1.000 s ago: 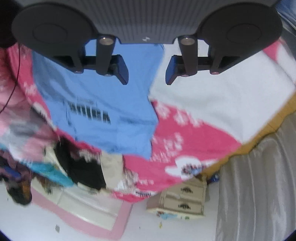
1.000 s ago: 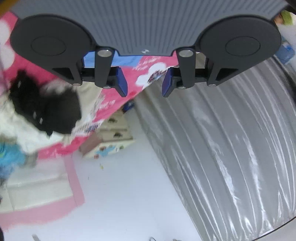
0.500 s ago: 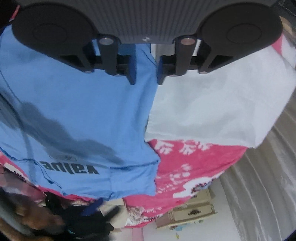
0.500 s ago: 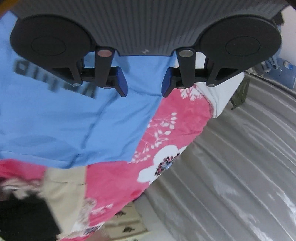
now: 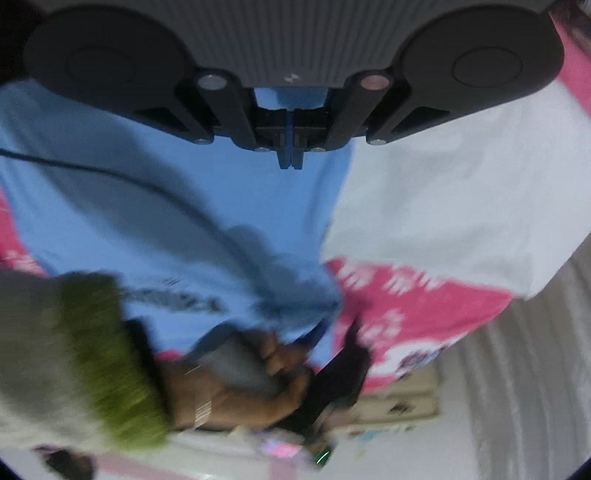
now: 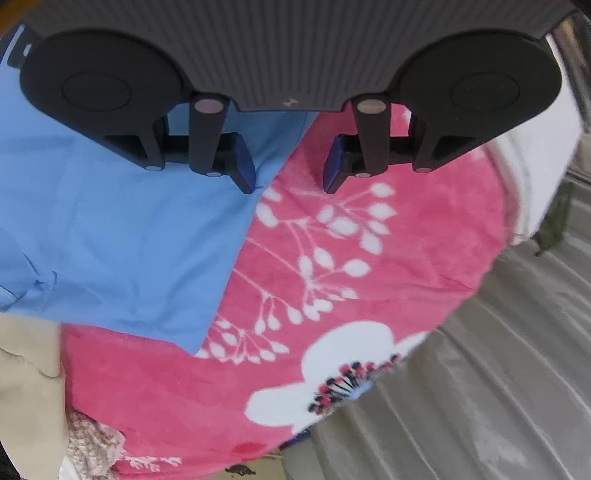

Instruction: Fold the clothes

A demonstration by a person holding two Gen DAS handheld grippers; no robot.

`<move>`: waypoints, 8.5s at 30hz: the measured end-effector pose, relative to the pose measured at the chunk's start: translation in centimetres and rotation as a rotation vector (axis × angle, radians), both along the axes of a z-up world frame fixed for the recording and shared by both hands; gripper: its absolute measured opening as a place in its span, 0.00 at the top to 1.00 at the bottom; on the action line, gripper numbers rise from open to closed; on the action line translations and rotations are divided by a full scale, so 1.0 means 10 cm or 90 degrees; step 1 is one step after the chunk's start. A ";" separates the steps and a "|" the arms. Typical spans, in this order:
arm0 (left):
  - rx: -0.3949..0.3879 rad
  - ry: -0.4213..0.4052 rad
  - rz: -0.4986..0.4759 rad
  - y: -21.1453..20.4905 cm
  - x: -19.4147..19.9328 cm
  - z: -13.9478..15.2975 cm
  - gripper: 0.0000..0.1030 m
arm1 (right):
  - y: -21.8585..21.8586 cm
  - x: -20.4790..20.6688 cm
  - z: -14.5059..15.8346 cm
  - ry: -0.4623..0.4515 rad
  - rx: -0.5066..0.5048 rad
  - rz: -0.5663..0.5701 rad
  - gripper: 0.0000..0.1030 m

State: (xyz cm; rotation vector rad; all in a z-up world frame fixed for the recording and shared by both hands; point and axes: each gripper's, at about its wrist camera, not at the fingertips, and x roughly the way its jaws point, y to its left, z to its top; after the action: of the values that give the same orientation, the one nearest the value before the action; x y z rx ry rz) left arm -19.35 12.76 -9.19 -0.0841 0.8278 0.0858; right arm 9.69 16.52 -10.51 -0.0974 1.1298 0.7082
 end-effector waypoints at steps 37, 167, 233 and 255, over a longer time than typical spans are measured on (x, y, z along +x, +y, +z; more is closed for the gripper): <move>-0.120 -0.086 -0.069 -0.17 0.06 0.16 0.99 | 0.00 -0.03 -0.07 -0.026 -0.036 0.005 0.54; -0.053 0.019 -0.448 -1.47 0.34 0.06 0.76 | -3.54 -2.12 0.47 -0.171 -0.078 0.131 0.97; -0.226 0.170 -0.481 -1.11 0.31 -0.22 0.69 | -4.63 -2.28 -0.24 0.310 0.008 -0.226 0.74; -0.252 0.172 -0.490 -1.09 0.29 -0.21 0.65 | -4.59 -2.39 0.18 0.238 -0.124 -0.196 0.99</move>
State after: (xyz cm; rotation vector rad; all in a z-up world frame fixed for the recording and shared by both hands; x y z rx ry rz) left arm -16.44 1.85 -11.34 -0.1226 1.0901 -0.8082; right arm -14.17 -29.34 -8.68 0.0466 1.5316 0.3456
